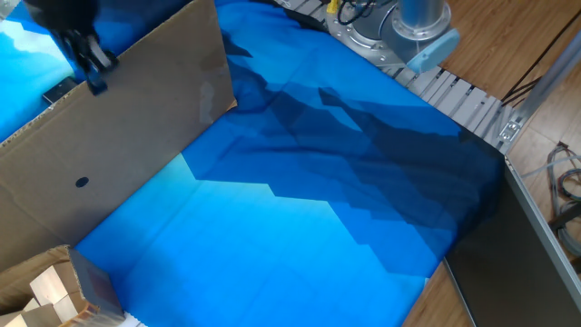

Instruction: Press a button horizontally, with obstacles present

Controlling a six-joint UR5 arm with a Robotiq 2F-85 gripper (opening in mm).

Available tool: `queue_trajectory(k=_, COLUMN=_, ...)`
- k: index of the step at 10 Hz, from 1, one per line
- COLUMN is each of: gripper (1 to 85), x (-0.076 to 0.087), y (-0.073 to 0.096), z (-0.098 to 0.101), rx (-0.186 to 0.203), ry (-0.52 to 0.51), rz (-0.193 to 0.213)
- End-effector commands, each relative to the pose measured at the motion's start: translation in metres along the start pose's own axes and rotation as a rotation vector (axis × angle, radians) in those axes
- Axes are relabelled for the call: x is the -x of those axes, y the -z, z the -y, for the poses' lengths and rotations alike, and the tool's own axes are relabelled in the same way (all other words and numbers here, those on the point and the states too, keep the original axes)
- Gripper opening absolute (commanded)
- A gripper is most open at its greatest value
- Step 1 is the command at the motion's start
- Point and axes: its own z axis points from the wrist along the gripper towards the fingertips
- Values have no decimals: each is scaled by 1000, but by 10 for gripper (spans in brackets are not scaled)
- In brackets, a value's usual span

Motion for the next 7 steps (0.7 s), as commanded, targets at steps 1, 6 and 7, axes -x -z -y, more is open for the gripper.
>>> queue_trajectory(k=1, gripper=10, x=-4, y=-13, z=-24, rx=9, ry=-31, rz=33)
queue_trajectory(k=6, gripper=10, x=-19, y=-15, z=-12, rx=-20, ry=109, rz=-47)
queue_trajectory(k=7, gripper=10, x=-19, y=-15, z=-13, rx=-16, ry=147, rz=-48)
